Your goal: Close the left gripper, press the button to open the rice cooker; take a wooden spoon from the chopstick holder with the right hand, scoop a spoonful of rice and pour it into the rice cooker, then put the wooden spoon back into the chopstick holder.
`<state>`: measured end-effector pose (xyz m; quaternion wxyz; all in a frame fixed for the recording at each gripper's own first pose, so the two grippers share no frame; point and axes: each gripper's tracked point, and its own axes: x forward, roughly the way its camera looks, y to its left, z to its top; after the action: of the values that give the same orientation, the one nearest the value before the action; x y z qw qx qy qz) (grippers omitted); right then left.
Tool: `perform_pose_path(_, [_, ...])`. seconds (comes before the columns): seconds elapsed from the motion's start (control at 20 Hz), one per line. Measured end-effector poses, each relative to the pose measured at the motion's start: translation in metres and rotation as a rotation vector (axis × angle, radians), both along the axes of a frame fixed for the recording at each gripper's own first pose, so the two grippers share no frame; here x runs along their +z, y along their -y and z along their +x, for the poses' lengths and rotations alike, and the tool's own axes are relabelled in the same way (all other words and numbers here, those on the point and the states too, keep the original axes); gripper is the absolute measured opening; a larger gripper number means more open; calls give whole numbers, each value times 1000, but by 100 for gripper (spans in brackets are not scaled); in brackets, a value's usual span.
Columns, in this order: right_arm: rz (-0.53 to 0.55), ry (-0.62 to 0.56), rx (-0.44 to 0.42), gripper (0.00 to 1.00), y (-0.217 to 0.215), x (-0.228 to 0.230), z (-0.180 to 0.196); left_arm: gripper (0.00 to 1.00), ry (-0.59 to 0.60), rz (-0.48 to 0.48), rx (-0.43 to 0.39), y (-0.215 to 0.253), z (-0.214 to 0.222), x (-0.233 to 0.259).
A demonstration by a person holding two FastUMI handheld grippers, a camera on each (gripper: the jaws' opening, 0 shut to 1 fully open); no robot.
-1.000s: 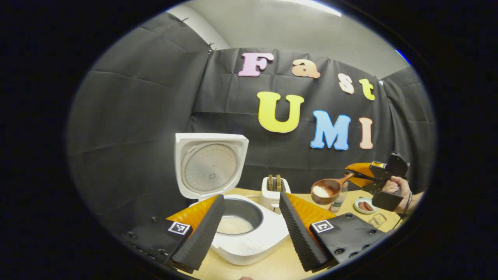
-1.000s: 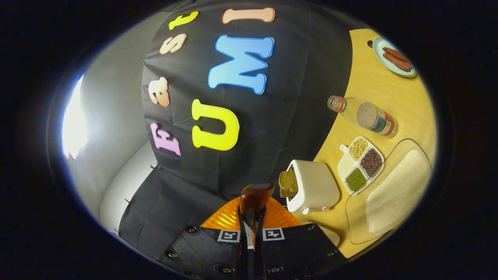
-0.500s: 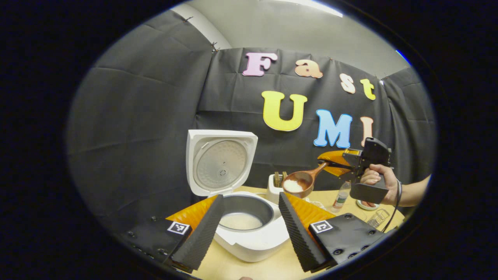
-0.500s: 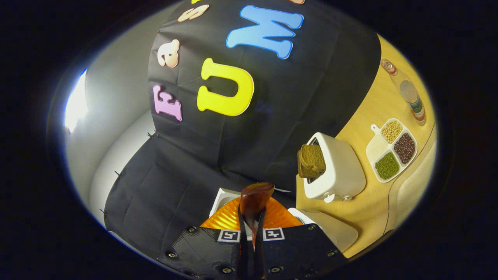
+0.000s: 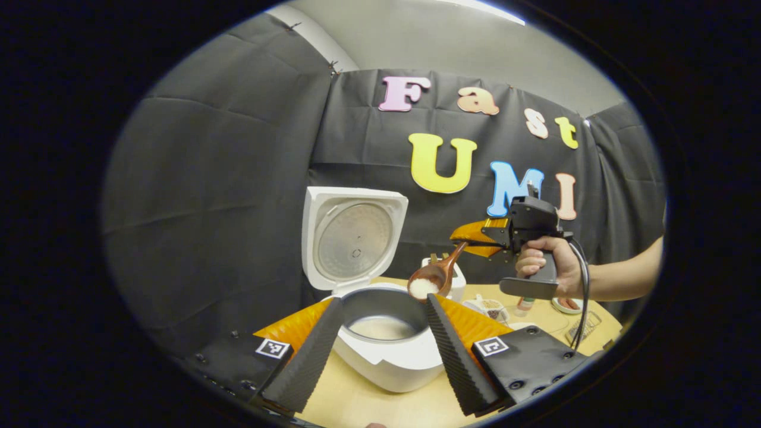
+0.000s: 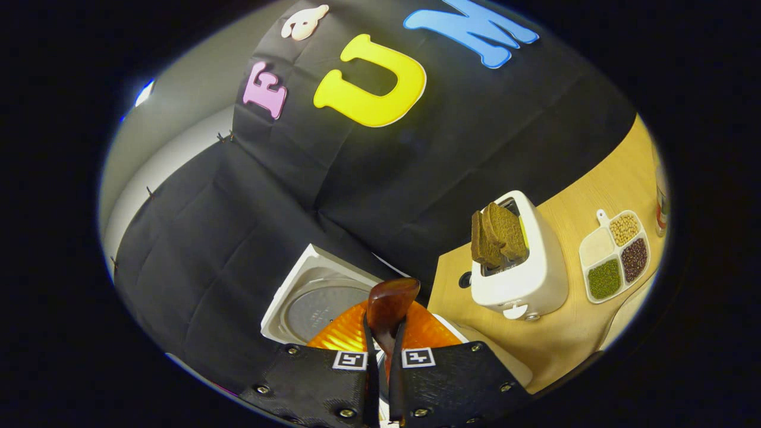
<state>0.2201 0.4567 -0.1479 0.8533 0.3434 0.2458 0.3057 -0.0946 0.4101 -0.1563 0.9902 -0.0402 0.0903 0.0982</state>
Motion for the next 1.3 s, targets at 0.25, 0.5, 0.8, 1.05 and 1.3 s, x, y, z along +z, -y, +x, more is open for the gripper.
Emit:
perform_pose_path(0.25, [-209, 104, 41, 7, -23, -19, 5, 97, -16, -23, 34, -9, -11, -16])
perform_pose_path(0.5, [-403, 275, 155, 7, -58, -23, -3, 97, -28, -47, 63, -12, -21, -24])
perform_pose_path(0.8, [-575, 511, 309, 7, -99, -18, -28, 95, -26, -72, 101, -11, -30, -28])
perform_pose_path(1.05, [-690, 663, 429, 7, -118, -21, -56, 97, -17, -66, 125, -17, -40, -23])
perform_pose_path(1.3, [-600, 612, 376, 7, -108, -2, -54, 97, 5, -80, 132, -12, -43, -17])
